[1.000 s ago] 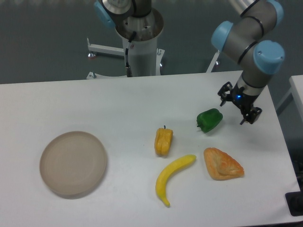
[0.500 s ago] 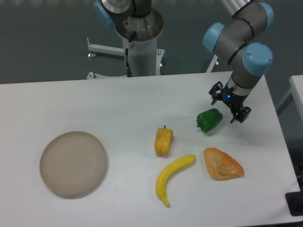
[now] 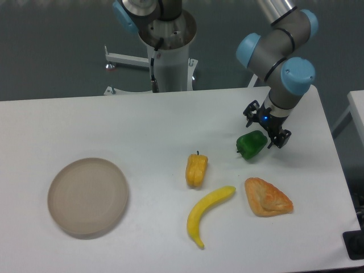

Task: Pick up the green pepper from the table

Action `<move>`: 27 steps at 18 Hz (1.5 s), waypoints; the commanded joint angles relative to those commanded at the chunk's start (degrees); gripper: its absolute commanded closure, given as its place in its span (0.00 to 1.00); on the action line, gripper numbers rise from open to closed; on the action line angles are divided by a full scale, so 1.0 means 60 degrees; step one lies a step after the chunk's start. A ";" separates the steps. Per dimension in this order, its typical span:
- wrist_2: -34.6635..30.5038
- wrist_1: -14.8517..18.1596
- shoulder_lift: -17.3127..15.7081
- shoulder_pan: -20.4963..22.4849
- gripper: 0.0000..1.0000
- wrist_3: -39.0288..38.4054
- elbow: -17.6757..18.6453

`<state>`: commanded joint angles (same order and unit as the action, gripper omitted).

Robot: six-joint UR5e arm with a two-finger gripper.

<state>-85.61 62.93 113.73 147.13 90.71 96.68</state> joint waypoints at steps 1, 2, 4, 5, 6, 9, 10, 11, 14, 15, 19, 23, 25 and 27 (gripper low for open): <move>0.0015 -0.0030 0.0000 0.0000 0.00 -0.0117 0.0000; 0.0044 -0.0030 0.0000 0.0000 0.00 -0.0205 -0.0029; 0.0088 -0.0030 0.0000 -0.0015 0.00 -0.0323 -0.0044; 0.0088 -0.0030 0.0000 -0.0015 0.02 -0.0352 -0.0058; 0.0103 -0.0030 0.0000 0.0000 0.13 -0.0367 -0.0073; 0.0088 -0.0030 0.0000 0.0000 0.48 -0.0353 -0.0102; 0.0088 -0.0030 0.0000 0.0014 0.56 -0.0353 -0.0117; 0.0088 -0.0030 0.0000 0.0015 0.60 -0.0353 -0.0132; 0.0088 -0.0030 0.0000 0.0029 0.65 -0.0367 -0.0234; 0.0103 -0.0015 0.0000 0.0029 0.65 -0.0382 -0.0307; 0.0088 0.0014 0.0000 0.0015 0.67 -0.0367 -0.0863; -0.0058 0.0204 0.0131 -0.0496 0.67 -0.0338 -0.1755; -0.0029 0.0322 0.0248 -0.0717 0.67 -0.0309 -0.2195; 0.0015 0.0336 0.0365 -0.0937 0.67 -0.0309 -0.2664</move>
<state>-85.52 64.95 115.92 141.51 88.86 80.70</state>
